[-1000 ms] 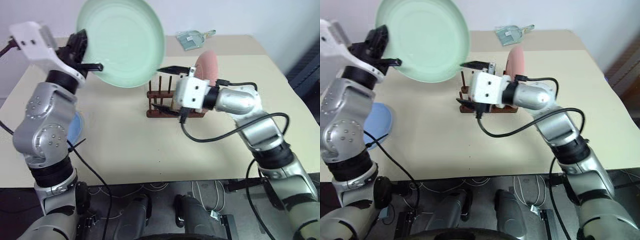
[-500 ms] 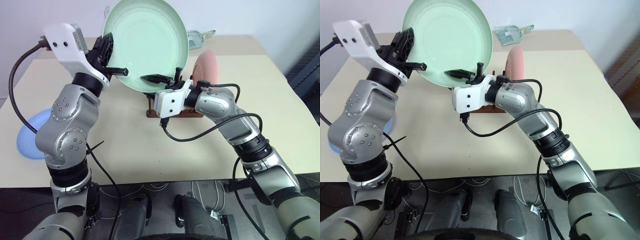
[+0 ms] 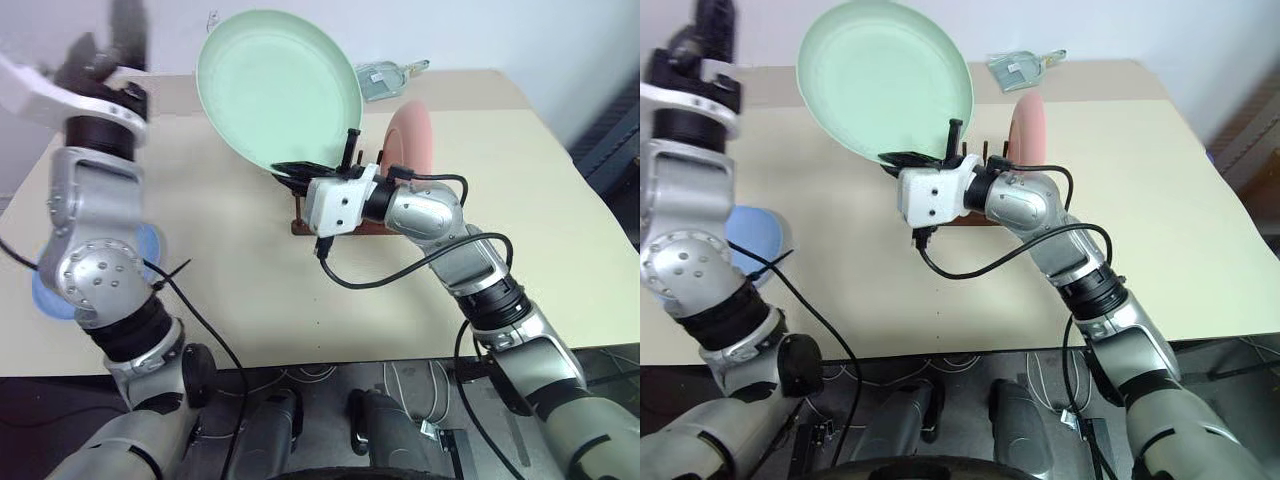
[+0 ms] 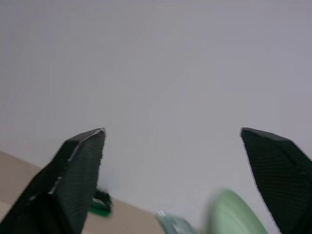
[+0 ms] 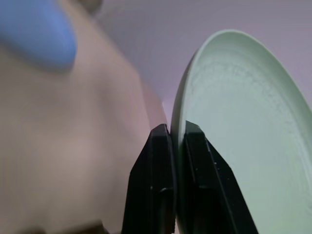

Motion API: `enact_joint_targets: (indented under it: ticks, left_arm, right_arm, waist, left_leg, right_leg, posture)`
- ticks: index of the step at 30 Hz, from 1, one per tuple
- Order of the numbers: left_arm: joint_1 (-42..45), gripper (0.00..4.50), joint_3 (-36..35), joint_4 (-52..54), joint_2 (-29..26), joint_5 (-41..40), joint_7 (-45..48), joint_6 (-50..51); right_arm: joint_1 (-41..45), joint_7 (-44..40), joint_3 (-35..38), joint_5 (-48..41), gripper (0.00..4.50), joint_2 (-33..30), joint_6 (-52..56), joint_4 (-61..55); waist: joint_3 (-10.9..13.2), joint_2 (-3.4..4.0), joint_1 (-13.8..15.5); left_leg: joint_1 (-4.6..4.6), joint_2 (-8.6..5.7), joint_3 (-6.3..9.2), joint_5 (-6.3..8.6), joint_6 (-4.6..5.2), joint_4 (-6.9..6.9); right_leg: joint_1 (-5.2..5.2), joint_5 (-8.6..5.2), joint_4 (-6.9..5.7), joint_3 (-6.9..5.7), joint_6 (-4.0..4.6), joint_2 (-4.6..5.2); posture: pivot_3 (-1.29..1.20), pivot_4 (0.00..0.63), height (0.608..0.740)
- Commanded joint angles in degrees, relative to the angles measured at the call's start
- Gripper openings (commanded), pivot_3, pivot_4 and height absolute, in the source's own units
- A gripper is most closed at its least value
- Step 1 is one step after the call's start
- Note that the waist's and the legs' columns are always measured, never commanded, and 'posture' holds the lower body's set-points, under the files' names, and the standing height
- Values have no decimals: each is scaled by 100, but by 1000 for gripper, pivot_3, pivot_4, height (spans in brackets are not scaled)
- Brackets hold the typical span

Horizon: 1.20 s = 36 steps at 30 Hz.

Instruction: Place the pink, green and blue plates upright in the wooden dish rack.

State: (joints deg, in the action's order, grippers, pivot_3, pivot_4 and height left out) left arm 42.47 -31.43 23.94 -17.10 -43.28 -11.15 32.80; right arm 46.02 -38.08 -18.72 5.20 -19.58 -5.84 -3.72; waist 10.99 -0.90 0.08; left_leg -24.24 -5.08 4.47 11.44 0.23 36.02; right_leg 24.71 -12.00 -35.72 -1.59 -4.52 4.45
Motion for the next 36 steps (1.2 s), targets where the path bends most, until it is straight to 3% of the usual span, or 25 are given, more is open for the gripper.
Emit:
enact_joint_targets:
  ticks: [1,5,8,12,21,36]
  left_arm:
    - [-549,4444,-34,-197,-818,619,614,-300]
    - [-1268,4444,44,-345,-1231,778,1328,-562]
    - [-2619,4444,1064,-18,-1851,1291,2764,-700]
    - [-3638,4444,1982,489,-2013,1288,3746,-853]
    - [-3931,4444,2677,707,-1799,1299,4368,-789]
    - [-3820,4444,2725,817,-1572,1295,4358,-687]
  right_arm:
    - [103,-203,725,-1671,0,349,1023,-969]
    - [161,48,1332,-3091,0,652,2341,-1493]
    - [247,774,2093,-4707,0,898,3680,-1581]
    - [135,1676,2627,-5599,0,976,4566,-1586]
    - [8,3057,3186,-6566,0,1168,5416,-1181]
    - [85,4450,3533,-7047,0,1453,5571,-389]
  waist:
    - [0,1,-40]
    - [-1,0,-38]
    - [-3,-4,-82]
    - [-3,7,-77]
    - [0,17,-88]
    - [0,17,-84]
  left_leg:
    - [2,-2,0,3,5,-1]
    - [20,-8,6,8,11,-1]
    - [22,-6,9,14,1,-1]
    - [32,-4,-5,19,-5,-28]
    - [23,3,-8,7,9,-63]
    - [20,3,-12,4,13,-61]
  right_leg:
    - [3,0,-14,3,0,1]
    - [-7,-2,-27,5,4,7]
    - [-10,-13,-24,6,23,14]
    - [-3,-21,-19,28,37,23]
    - [33,-34,-24,28,58,23]
    - [30,-33,-21,27,56,22]
  posture:
    - [0,150,735]
    - [0,150,735]
    - [0,150,735]
    - [0,150,735]
    - [0,150,735]
    - [0,150,735]
